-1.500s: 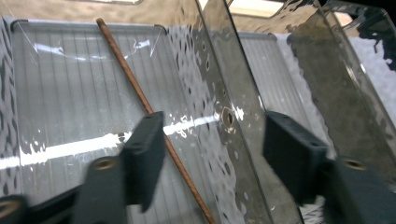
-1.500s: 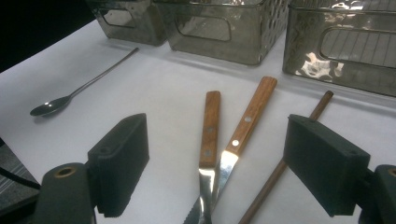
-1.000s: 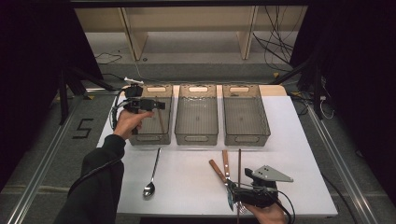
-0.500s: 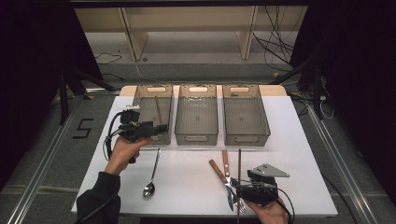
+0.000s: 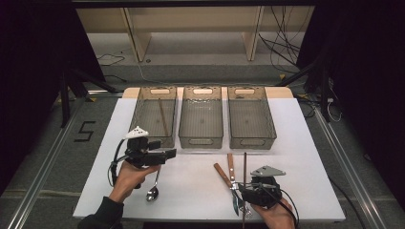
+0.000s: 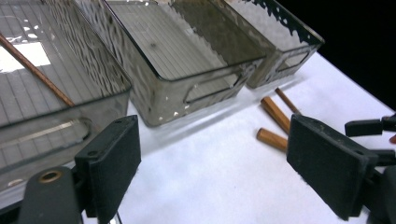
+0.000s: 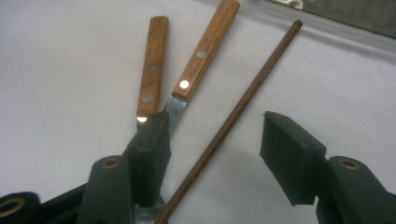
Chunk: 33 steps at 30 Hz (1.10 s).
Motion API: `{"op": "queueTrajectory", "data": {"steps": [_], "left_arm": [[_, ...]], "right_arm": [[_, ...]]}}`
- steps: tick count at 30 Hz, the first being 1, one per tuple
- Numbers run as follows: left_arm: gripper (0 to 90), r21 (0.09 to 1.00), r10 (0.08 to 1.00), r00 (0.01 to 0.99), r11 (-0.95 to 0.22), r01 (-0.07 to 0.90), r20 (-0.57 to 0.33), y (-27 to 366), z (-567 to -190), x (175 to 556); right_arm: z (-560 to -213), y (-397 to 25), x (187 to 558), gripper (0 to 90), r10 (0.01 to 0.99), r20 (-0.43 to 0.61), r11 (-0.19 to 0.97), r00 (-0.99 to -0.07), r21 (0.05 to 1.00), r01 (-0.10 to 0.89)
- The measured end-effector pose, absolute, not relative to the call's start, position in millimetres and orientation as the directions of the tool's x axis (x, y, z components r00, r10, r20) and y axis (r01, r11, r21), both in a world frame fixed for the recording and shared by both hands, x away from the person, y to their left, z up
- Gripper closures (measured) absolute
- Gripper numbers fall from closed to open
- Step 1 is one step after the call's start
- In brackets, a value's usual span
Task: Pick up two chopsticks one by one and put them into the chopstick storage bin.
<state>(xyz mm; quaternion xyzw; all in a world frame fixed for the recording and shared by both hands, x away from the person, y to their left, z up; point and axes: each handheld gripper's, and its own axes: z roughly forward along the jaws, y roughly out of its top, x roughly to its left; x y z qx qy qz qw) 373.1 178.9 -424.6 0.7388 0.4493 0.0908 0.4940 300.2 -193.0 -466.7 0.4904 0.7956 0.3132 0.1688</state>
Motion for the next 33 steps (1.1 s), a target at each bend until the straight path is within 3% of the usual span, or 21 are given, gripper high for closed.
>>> {"op": "queueTrajectory", "data": {"steps": [21, 33], "left_arm": [[16.6, 0.833, 0.728, 0.614, -0.108, 0.542, -0.305, 176.3, -464.4, 338.0], [16.7, 0.838, 0.726, 0.620, -0.111, 0.535, -0.299, 175.5, -468.1, 332.0]], "right_arm": [[-472.6, -182.4, 308.0, 50.6, 0.880, 0.018, 0.379, -0.474, 0.574, 0.725], [-478.5, -180.0, 308.5, 57.2, 0.873, -0.021, 0.419, -0.487, 0.545, 0.727]]}}
